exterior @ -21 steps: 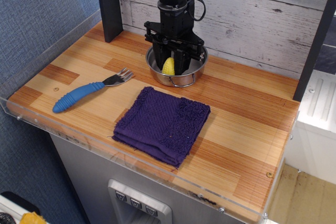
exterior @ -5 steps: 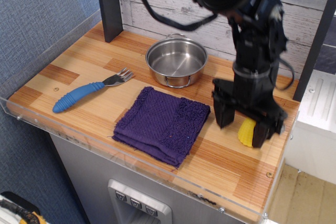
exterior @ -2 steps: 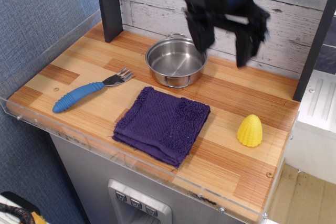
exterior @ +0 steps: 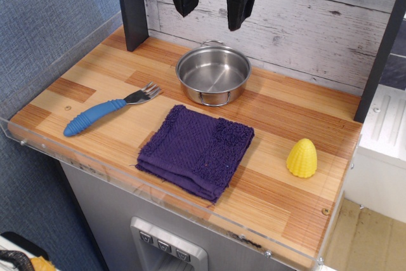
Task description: Place the yellow fruit to the right of the blue cloth.
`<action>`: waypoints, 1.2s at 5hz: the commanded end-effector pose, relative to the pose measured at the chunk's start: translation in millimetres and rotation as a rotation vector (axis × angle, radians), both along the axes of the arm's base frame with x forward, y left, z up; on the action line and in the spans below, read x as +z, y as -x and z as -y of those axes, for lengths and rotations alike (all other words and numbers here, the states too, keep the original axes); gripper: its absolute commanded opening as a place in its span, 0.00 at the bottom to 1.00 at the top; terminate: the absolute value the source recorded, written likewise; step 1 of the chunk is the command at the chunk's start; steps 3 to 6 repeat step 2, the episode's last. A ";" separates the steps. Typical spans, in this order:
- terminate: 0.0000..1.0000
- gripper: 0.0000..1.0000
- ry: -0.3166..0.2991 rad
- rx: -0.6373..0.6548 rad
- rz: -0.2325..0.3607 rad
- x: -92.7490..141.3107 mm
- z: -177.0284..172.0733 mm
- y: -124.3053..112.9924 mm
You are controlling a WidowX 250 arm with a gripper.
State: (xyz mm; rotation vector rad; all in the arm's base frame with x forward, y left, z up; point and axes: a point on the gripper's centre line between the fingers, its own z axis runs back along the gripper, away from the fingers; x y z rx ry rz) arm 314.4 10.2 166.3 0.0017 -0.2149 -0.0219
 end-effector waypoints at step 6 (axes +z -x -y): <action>1.00 1.00 0.048 -0.011 -0.005 14.8 -21.0 7.4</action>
